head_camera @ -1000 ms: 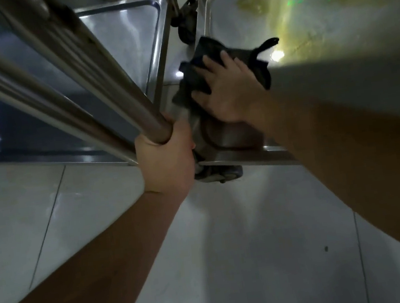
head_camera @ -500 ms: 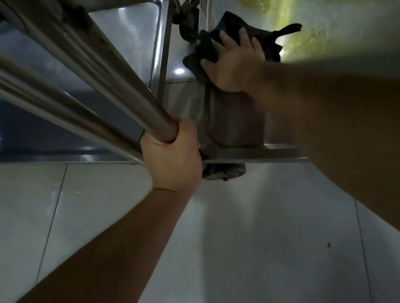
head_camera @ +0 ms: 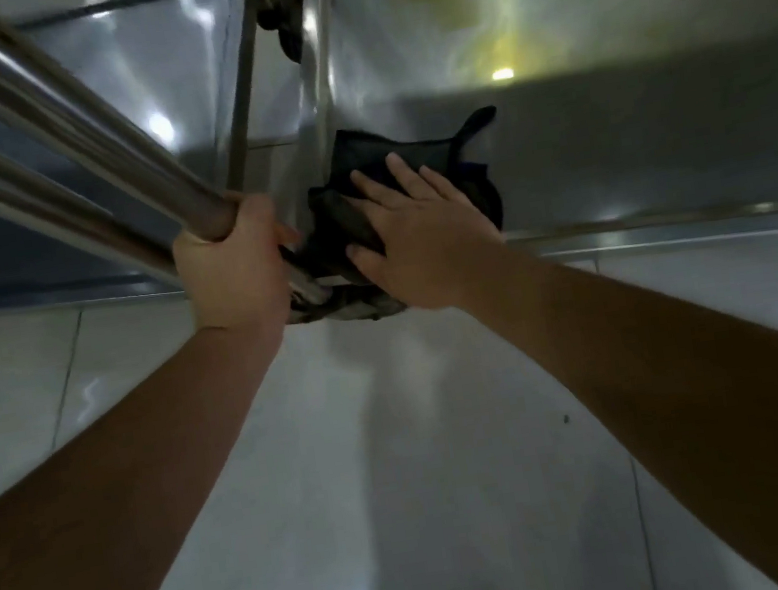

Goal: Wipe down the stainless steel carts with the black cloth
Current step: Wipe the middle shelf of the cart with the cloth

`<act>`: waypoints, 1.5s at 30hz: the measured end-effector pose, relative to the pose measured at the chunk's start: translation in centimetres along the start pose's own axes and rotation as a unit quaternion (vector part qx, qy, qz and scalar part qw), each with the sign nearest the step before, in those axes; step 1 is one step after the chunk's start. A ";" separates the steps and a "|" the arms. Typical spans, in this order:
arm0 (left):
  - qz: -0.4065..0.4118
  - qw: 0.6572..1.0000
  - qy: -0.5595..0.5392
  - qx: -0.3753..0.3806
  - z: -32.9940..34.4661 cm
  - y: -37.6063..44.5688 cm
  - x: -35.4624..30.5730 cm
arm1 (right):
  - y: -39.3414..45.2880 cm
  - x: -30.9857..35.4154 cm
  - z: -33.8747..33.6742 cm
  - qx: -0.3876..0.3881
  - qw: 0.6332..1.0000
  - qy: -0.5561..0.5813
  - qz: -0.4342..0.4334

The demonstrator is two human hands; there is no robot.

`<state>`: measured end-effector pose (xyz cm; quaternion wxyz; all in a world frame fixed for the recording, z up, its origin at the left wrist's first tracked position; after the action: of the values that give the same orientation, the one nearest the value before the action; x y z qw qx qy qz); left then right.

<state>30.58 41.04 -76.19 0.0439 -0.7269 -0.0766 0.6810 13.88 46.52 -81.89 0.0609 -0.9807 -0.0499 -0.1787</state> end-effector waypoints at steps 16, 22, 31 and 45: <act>-0.051 0.997 0.018 -0.053 -0.3 -1.8 0.5 | 0.5 2.5 0.3 0.051 0.995 -0.005 -0.086; -0.066 0.993 0.063 -0.069 -0.8 -1.3 0.7 | -7.7 -4.2 -1.1 0.017 0.996 -0.073 -0.046; -0.023 0.993 0.025 -0.117 -0.2 -2.0 0.8 | -21.4 -17.2 -5.3 0.080 0.990 -0.093 0.073; -0.093 0.989 0.078 -0.084 -0.6 -1.9 0.6 | -3.4 -0.7 -0.5 0.023 0.992 -0.036 -0.116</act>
<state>31.17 43.07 -76.44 0.0513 -0.7685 -0.1974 0.6064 12.64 49.72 -81.35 0.0603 -0.9725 -0.1693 -0.1482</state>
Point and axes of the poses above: each hand's wrist, its own y-axis towards the middle knuckle, its own z-axis out of the palm, x = y × z, the point moved 6 cm from there along y, towards the middle knuckle, and after that the axes turned 7 degrees about -z, right-handed, at the moved point
